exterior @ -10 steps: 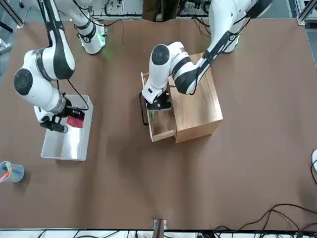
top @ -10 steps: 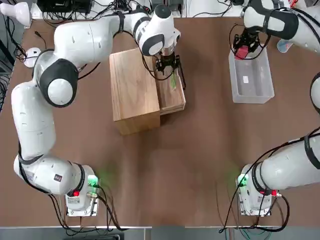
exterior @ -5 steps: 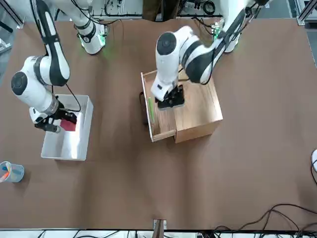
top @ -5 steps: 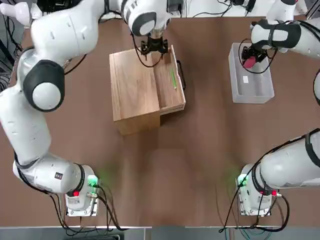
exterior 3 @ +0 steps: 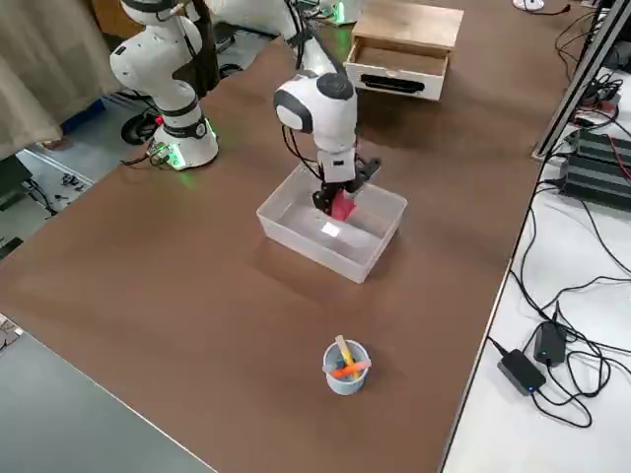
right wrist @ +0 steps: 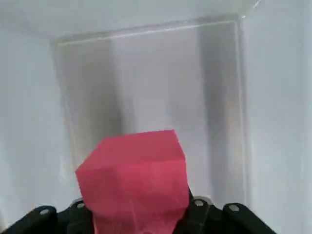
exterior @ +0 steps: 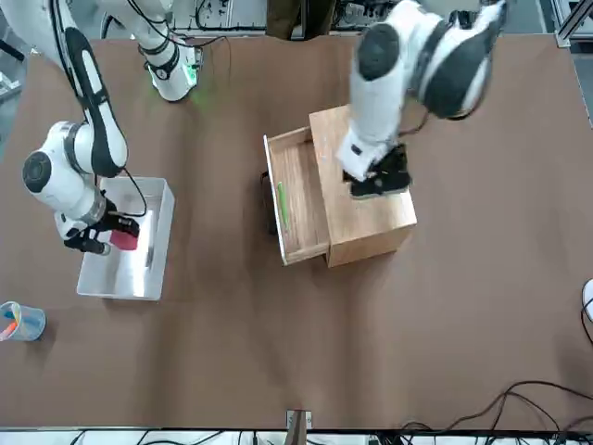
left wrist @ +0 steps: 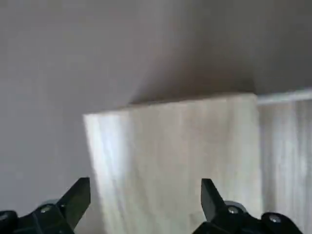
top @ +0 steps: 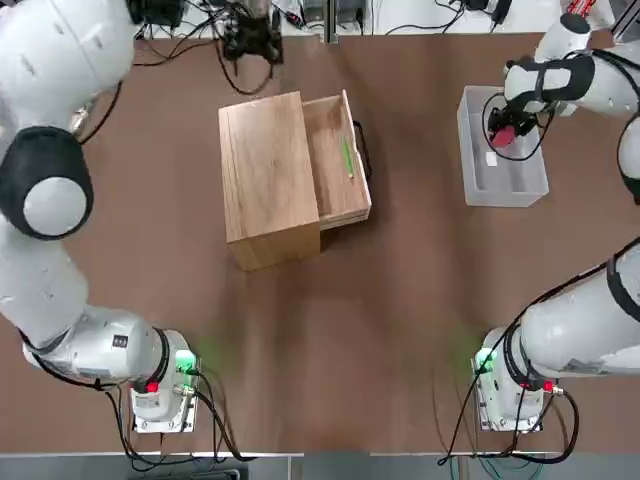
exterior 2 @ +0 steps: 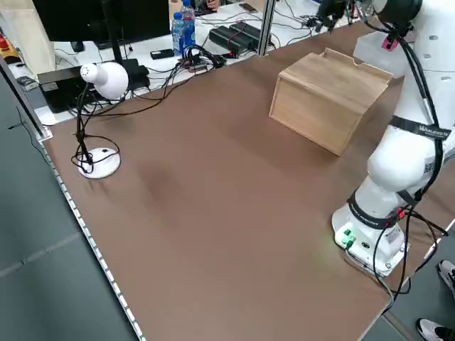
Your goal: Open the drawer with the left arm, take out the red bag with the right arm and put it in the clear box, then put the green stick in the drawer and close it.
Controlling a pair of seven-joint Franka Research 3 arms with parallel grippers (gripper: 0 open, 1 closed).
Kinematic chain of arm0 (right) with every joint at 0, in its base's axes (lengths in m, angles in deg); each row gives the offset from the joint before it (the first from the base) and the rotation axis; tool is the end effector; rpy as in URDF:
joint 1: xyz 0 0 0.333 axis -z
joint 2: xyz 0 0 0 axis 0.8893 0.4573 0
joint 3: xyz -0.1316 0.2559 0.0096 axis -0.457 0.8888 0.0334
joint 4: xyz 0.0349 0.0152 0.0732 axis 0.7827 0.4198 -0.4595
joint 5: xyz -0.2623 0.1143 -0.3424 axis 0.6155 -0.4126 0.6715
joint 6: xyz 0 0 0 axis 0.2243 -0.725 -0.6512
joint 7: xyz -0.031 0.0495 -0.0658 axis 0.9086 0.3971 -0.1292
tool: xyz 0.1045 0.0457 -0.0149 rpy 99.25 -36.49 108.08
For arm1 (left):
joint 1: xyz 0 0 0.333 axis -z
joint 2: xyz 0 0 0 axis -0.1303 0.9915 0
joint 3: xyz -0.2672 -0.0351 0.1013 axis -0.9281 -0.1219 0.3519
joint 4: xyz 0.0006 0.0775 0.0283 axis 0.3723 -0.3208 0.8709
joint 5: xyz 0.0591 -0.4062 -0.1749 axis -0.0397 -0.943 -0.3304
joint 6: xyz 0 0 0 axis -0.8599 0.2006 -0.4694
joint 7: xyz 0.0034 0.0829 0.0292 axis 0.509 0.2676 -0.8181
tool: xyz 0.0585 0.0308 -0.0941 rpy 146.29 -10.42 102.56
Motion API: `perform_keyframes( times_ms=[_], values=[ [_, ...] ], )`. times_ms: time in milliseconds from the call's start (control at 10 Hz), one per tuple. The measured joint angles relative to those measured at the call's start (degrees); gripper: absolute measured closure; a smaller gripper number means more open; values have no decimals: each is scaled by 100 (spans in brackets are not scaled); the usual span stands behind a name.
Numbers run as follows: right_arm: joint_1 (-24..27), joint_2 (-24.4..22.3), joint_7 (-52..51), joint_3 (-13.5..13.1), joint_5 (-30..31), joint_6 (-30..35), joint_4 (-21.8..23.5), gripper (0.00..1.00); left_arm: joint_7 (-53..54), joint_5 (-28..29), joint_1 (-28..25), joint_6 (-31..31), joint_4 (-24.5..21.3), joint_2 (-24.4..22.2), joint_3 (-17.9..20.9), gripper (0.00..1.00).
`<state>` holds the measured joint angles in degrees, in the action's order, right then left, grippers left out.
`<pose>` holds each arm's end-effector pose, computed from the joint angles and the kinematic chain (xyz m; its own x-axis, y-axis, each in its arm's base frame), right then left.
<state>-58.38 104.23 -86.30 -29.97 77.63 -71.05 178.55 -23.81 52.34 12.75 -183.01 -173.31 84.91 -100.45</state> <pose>0.5698 -0.0710 0.1682 0.9891 -0.1470 -0.0057 -0.1471 -0.9890 -0.0141 0.5694 -0.3554 0.4855 0.9990 0.0450 0.0030 0.0450 -0.9880 -0.1475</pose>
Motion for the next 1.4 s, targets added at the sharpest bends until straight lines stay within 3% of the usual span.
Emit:
perform_keyframes(
  times_ms=[300, 500, 600, 800, 900, 1100, 1200, 1300, 1400],
  values=[
    [93, 424, -78, 13, 0, -440, -3, 41, 1605, -1030, -17, 26, -86, -778, 1460, 0],
    [92, 417, -76, 35, -3, -448, -34, 14, 2453, -1469, -17, 38, -323, -1237, 2205, 0],
    [90, 396, -75, 58, -4, -407, -70, 5, 2874, -1589, -16, 39, -493, -1441, 2525, 0],
    [52, 183, -16, 117, -7, 315, -401, 1, 3536, -1723, -30, 39, -816, -1774, 3011, 1],
    [-66, -10, 301, 142, -24, 1107, -787, 2, 3638, -1731, -60, 39, -939, -1895, 3085, 0],
    [-830, -369, 2140, 189, -53, 2814, -1599, 20, 3727, -1732, -102, 39, -1020, -1957, 3089, 0],
    [-1340, -458, 3002, 220, -120, 3078, -1743, 28, 3770, -1732, -113, 38, -1024, -1947, 3091, 0],
    [-1800, -474, 3620, 238, -372, 3089, -1759, 48, 3833, -1732, -144, 38, -1029, -1924, 3093, 0],
    [-2154, -447, 4033, 240, -715, 3021, -1747, 58, 3872, -1732, -186, 38, -1035, -1889, 3096, 0]
  ],
)
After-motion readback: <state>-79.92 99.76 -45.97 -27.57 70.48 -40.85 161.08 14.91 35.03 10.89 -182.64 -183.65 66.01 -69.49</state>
